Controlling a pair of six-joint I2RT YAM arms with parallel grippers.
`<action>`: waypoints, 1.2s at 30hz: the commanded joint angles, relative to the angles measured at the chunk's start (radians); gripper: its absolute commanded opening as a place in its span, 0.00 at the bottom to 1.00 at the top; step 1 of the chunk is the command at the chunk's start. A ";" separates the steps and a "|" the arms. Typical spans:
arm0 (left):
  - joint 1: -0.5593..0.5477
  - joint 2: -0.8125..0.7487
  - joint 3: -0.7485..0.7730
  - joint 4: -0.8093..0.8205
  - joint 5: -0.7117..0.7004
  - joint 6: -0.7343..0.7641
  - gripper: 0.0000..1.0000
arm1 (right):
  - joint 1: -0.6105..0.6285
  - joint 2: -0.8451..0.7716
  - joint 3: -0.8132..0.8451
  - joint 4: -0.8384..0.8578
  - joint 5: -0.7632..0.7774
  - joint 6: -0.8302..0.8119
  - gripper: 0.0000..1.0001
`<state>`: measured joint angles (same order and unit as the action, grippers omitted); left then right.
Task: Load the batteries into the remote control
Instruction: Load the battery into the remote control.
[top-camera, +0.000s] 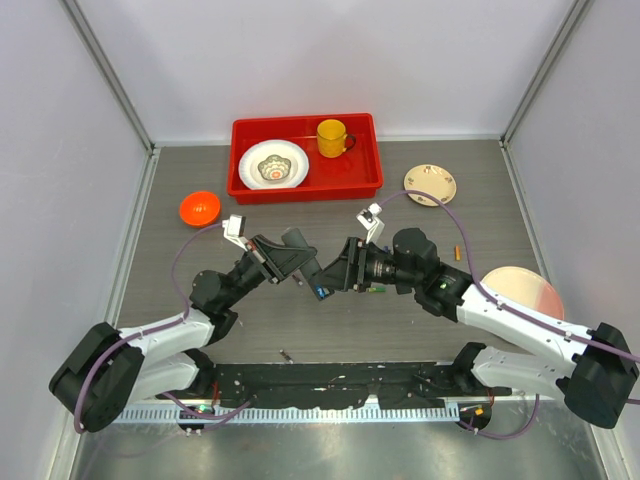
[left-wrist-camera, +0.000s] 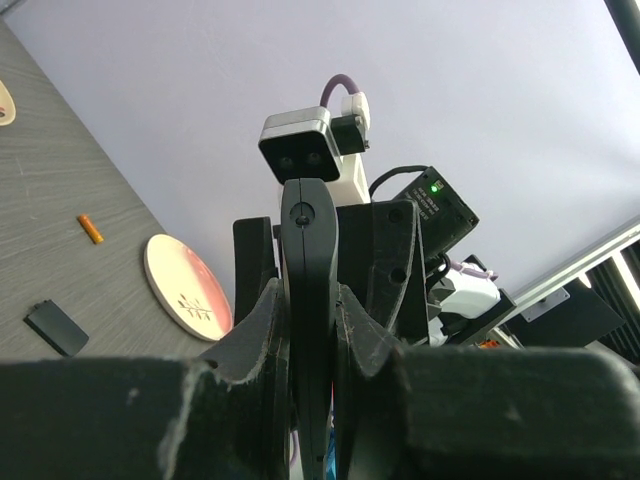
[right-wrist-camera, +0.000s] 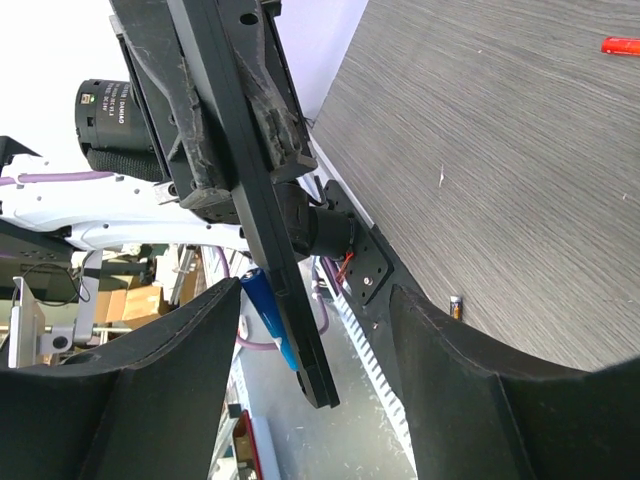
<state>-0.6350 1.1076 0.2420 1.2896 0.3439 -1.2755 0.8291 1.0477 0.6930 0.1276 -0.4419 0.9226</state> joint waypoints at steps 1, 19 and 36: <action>-0.005 -0.018 0.026 0.257 0.007 0.011 0.00 | -0.004 0.005 0.010 0.072 -0.024 0.015 0.66; -0.005 -0.026 0.031 0.257 -0.005 0.011 0.00 | -0.005 0.020 0.008 0.056 -0.026 0.009 0.50; -0.005 -0.040 0.036 0.257 -0.049 0.019 0.00 | -0.002 0.048 0.010 0.021 -0.040 -0.011 0.39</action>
<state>-0.6357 1.1023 0.2420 1.2602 0.3302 -1.2598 0.8291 1.0824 0.6918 0.1726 -0.4747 0.9371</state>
